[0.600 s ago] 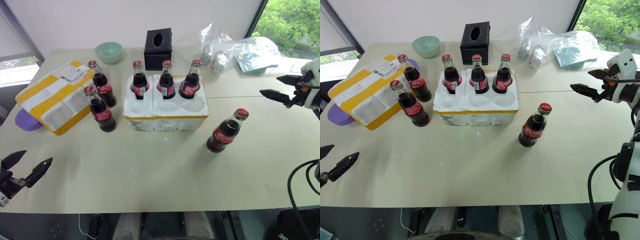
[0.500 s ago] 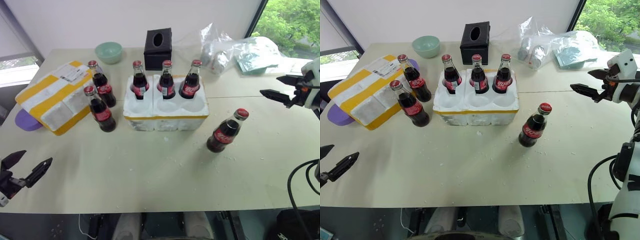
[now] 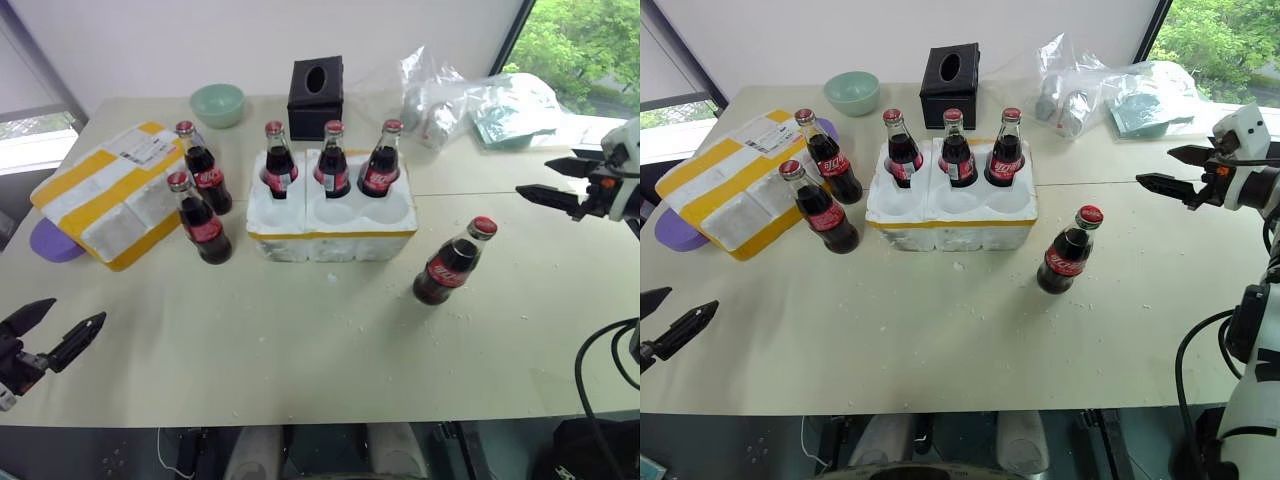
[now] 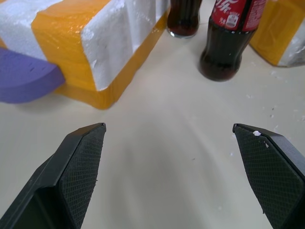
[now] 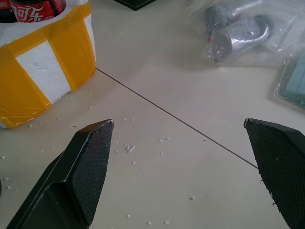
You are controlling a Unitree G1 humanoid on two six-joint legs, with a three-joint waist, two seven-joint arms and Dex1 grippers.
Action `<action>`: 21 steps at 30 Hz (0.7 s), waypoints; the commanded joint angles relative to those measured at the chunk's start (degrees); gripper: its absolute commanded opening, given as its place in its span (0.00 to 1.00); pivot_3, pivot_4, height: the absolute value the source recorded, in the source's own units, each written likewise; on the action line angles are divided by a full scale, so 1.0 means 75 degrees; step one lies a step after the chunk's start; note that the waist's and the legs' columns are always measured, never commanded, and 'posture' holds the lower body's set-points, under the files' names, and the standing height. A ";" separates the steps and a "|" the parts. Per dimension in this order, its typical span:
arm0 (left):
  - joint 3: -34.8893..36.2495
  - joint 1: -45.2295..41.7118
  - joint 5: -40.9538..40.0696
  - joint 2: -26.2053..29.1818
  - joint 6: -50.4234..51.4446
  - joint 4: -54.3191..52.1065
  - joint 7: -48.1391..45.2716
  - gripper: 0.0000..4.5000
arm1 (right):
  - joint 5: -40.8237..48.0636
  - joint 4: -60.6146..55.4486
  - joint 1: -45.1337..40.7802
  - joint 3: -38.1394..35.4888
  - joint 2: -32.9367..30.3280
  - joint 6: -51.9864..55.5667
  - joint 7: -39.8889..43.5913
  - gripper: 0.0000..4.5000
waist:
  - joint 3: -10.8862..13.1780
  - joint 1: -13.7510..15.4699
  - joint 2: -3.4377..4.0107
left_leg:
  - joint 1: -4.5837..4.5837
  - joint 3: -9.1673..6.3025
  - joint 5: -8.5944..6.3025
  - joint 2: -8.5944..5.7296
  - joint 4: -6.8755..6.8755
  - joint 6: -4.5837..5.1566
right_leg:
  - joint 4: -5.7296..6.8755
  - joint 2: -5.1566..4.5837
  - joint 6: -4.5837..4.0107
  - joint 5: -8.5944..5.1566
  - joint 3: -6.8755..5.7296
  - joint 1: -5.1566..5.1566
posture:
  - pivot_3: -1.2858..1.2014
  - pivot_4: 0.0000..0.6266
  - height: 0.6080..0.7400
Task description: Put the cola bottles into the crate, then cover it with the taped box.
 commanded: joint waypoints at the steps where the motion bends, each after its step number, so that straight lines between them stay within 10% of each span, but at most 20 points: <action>1: 0.0263 -0.0005 -0.0108 0.0084 -0.0078 -0.0146 -0.0001 0.99 | 0.0062 -0.0132 -0.0368 -0.0057 -0.0101 -0.0040 0.0161 1.00 | 0.0000 -0.0012 0.0000 | 0.0000 0.0001 0.0000 0.0000 -0.0001 0.0000 | 0.0000 0.0000 0.0000 0.0000 0.0001 -0.0001 | 0.52 0.24 0.98; 21: -0.1990 -0.2807 -0.0085 0.1664 0.0401 0.0951 -0.0581 0.99 | 0.0171 -0.0644 -0.2172 0.0518 -0.0061 0.1334 0.2326 1.00 | 0.0006 -0.0070 0.0012 | -0.0002 0.0007 0.0002 0.0003 -0.0007 -0.0002 | 0.0008 0.0009 0.0020 0.0020 0.0005 -0.0016 | 0.52 0.24 0.98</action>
